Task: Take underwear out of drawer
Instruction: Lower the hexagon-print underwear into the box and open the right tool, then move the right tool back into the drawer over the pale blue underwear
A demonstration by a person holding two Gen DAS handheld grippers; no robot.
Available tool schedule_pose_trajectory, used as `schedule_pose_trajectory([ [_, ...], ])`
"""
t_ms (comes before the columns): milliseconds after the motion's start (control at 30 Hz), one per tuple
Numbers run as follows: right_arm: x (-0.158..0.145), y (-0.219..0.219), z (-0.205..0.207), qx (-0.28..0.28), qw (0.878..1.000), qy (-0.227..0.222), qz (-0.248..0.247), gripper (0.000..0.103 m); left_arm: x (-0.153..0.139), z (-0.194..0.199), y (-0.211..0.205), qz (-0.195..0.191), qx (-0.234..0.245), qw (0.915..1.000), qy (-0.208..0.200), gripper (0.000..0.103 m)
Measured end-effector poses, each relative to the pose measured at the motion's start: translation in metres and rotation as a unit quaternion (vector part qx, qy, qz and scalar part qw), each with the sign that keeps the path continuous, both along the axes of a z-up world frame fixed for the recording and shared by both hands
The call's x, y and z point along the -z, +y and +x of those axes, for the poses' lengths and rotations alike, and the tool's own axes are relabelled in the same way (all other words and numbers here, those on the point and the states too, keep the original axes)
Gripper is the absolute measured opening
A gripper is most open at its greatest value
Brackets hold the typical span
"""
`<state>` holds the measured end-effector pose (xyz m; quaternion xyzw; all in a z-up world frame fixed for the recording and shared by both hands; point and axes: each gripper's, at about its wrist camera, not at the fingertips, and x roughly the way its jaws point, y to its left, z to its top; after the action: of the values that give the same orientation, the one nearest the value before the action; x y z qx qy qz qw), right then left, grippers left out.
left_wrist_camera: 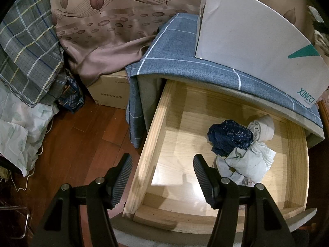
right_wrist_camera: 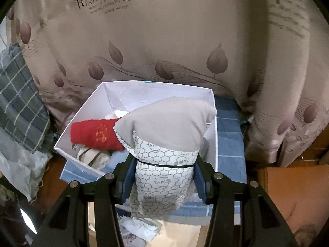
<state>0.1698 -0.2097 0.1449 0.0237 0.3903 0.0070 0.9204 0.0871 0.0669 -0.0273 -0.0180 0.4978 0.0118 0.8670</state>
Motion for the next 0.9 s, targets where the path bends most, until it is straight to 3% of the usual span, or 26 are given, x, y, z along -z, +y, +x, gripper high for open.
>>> schedule_pose_trajectory([
  [433,0.043,0.004,0.059,0.002,0.998,0.066,-0.015,0.047,0.001,0.0,-0.002,0.004,0.001,1.0,-0.001,0.063],
  [733,0.071,0.009,0.063,-0.005,0.995,0.101,-0.016,0.051,0.001,0.0,-0.003,0.005,0.001,1.0,0.0,0.063],
  [900,0.067,0.008,0.057,-0.006,0.995,0.095,-0.014,0.056,0.001,0.0,-0.003,0.005,0.001,1.0,-0.001,0.063],
])
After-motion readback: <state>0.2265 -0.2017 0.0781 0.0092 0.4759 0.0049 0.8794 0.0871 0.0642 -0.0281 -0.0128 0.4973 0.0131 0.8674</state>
